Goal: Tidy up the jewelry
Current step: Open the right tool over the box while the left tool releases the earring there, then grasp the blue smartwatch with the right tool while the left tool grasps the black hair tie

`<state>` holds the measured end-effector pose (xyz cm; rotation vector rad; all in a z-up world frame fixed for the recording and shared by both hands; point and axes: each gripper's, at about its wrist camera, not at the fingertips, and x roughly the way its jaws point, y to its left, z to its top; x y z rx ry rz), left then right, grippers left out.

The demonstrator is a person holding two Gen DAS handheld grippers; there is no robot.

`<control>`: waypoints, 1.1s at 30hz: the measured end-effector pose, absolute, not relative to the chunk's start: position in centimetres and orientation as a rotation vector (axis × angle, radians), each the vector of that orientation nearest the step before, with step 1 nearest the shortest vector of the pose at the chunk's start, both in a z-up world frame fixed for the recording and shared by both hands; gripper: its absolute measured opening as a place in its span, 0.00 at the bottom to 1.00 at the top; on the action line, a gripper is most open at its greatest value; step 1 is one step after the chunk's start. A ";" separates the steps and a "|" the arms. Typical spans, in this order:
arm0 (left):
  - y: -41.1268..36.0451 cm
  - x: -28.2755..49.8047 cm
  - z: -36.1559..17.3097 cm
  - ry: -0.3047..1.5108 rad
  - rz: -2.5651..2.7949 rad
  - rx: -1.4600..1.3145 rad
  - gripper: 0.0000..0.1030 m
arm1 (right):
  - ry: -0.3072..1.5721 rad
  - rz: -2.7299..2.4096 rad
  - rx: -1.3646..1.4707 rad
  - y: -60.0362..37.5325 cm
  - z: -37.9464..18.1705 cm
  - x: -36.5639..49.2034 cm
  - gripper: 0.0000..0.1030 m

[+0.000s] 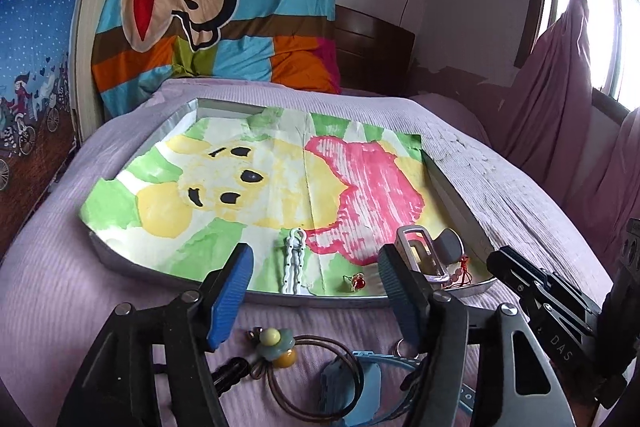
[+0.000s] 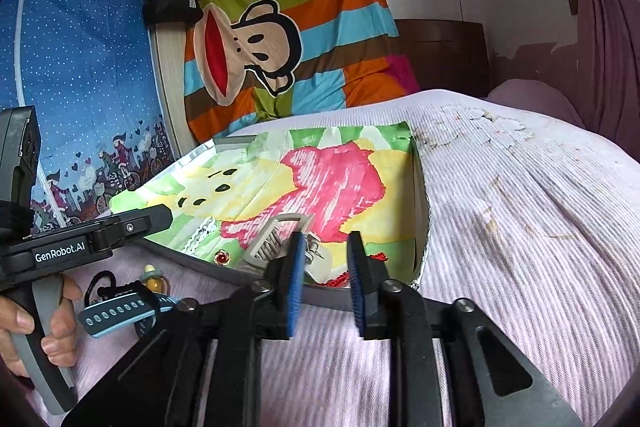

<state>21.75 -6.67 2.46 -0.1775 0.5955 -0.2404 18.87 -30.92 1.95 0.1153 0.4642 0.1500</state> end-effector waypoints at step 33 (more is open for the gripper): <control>1.2 8.5 3.7 0.368 -0.079 -0.088 1.00 | 0.211 0.301 -0.004 -26.1 5.3 7.6 0.99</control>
